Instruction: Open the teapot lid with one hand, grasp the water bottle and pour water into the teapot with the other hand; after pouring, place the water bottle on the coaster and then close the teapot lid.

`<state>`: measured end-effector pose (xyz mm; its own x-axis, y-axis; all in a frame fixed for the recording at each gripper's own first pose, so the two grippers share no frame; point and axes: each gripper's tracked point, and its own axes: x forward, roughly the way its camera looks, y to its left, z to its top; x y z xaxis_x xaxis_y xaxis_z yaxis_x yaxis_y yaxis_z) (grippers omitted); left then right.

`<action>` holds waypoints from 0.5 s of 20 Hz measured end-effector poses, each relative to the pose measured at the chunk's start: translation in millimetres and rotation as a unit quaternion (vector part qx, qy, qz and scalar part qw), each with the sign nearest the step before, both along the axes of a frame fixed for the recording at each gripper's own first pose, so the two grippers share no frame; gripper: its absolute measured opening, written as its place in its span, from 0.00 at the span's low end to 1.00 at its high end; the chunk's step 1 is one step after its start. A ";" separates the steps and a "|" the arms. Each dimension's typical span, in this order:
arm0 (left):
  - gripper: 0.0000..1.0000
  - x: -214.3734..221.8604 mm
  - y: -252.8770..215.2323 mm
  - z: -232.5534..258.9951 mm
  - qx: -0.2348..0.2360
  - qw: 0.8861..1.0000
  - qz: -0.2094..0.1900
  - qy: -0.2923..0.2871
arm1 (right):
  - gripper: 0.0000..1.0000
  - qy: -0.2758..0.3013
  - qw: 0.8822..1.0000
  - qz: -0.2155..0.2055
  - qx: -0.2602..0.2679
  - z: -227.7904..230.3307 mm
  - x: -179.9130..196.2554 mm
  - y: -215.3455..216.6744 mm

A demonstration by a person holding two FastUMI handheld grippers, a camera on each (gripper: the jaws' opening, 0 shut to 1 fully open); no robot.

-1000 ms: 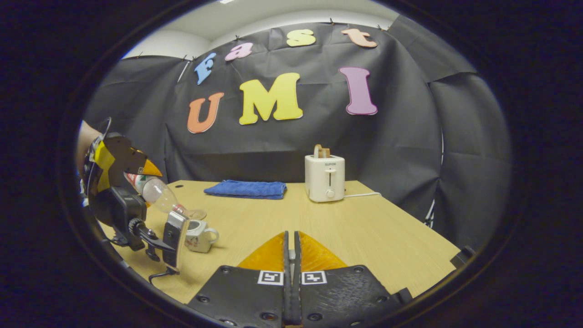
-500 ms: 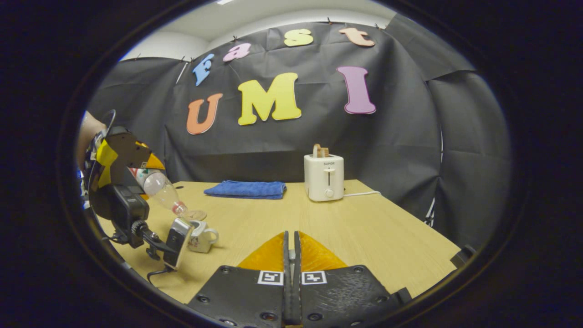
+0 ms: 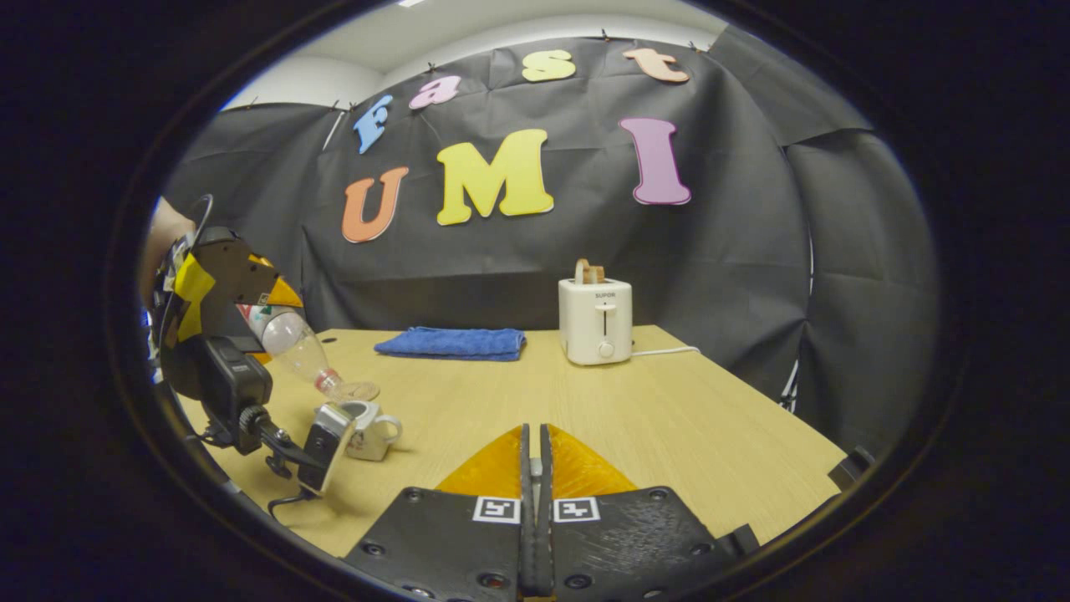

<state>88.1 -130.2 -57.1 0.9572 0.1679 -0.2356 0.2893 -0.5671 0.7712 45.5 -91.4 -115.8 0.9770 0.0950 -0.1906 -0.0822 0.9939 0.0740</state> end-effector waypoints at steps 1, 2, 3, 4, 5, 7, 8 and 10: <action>0.75 1.4 2.5 -0.5 -0.007 1.000 0.002 -0.002 | 0.00 0.001 1.000 0.000 0.001 0.5 -0.1 0.0; 0.74 2.5 3.8 -0.9 -0.014 1.000 0.001 -0.001 | 0.00 0.001 1.000 -0.002 0.003 -0.3 -0.1 -1.0; 0.75 3.9 5.6 -3.7 -0.025 1.000 0.001 0.000 | 0.00 0.002 1.000 -0.003 0.004 -0.3 0.3 -2.1; 0.74 3.9 10.4 -5.5 -0.033 0.999 0.005 0.000 | 0.00 0.003 1.000 -0.005 0.003 -1.2 0.2 -3.5; 0.75 4.3 12.7 -6.5 -0.044 0.999 0.003 0.001 | 0.00 0.005 1.000 -0.008 0.002 -1.3 0.0 -4.8; 0.75 4.1 13.6 -7.1 -0.086 0.996 -0.007 -0.002 | 0.00 0.006 1.000 -0.014 0.000 -1.8 -0.3 -7.3; 0.75 2.6 10.2 -2.9 -0.121 0.992 -0.020 -0.015 | 0.00 0.009 1.000 -0.016 0.000 -3.2 -1.0 -7.2; 0.74 0.2 8.1 -0.4 -0.206 0.977 -0.035 -0.036 | 0.00 0.012 1.000 -0.013 0.001 -3.6 -3.2 -3.1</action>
